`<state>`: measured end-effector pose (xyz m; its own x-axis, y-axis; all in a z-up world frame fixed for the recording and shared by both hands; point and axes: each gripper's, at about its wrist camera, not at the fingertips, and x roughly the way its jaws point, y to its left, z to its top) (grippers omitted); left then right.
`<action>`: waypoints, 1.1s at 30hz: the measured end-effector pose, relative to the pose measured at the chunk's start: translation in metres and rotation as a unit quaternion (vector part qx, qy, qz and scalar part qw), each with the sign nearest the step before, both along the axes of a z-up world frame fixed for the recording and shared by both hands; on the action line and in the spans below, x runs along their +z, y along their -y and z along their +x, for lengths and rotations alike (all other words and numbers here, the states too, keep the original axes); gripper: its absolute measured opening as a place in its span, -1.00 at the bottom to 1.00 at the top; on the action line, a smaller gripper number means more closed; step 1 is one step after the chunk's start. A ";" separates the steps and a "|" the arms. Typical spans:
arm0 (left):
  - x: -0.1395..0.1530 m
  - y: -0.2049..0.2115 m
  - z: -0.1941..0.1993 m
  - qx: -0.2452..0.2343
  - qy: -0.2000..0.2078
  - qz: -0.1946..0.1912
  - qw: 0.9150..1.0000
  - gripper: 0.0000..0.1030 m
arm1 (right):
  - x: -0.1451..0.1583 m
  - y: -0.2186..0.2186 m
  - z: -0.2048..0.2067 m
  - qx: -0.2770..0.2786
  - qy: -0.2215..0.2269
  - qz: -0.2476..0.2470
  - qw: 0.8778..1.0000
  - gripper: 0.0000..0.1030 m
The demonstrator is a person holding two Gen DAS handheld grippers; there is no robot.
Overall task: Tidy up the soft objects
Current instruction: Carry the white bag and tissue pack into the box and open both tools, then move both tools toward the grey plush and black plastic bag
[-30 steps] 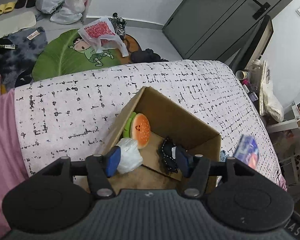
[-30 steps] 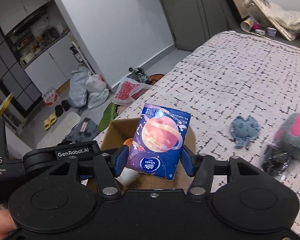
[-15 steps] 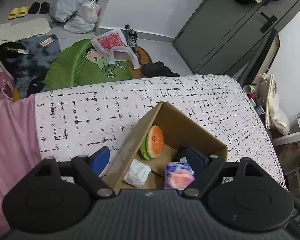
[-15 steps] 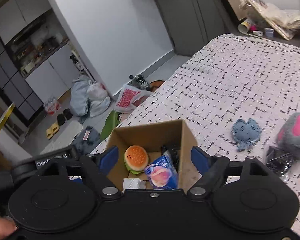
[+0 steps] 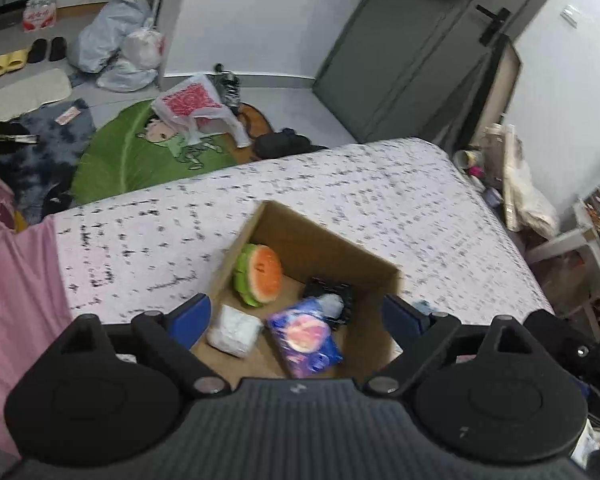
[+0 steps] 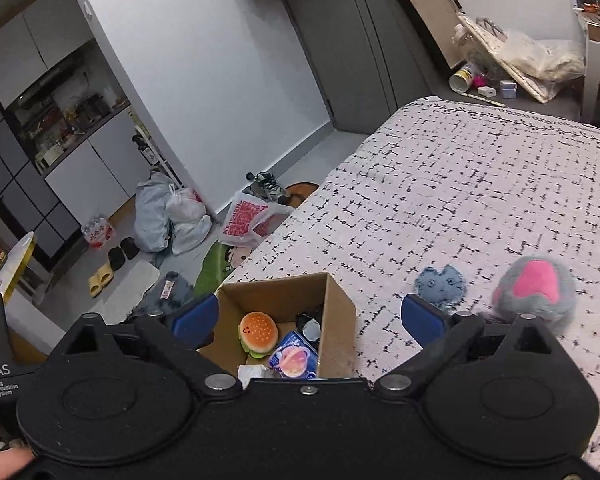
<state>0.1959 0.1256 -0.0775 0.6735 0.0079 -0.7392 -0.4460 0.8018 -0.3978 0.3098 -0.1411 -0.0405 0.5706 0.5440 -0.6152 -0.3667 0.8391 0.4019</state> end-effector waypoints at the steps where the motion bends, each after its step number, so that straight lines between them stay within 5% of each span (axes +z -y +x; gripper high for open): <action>1: 0.004 0.004 0.000 -0.004 0.002 0.000 1.000 0.77 | 0.002 0.003 0.000 0.000 -0.001 0.000 1.000 0.93; 18: 0.058 0.067 -0.004 -0.039 0.029 0.033 0.998 0.78 | 0.028 0.070 -0.009 -0.024 0.004 -0.002 1.000 1.00; 33: 0.059 0.132 0.005 -0.066 0.009 0.090 0.994 0.78 | -0.011 0.140 -0.002 -0.065 -0.019 0.039 0.997 1.00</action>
<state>0.2007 -0.0065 -0.0185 0.6911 0.0494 -0.7211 -0.3259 0.9118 -0.2498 0.3076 -0.2810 -0.0514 0.6162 0.5140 -0.5967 -0.2403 0.8443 0.4790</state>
